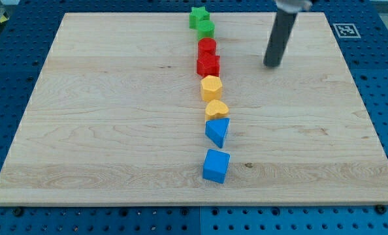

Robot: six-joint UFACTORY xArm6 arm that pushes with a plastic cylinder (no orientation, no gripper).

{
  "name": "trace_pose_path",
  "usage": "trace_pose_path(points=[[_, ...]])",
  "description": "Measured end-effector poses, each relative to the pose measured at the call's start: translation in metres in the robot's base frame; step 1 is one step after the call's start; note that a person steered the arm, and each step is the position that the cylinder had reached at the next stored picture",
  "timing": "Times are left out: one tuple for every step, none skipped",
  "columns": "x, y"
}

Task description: Move the green star down a bit

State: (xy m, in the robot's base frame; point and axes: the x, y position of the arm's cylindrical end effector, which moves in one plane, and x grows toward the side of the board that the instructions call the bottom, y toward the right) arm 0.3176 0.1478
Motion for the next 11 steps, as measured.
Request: trace_pose_path(points=[[-0.029, 0.0], [-0.055, -0.034], [-0.083, -0.051], [-0.093, -0.052], [-0.117, -0.088], [-0.119, -0.105], [-0.114, -0.133], [-0.101, -0.175], [-0.099, -0.201], [-0.099, -0.238], [-0.087, -0.235]])
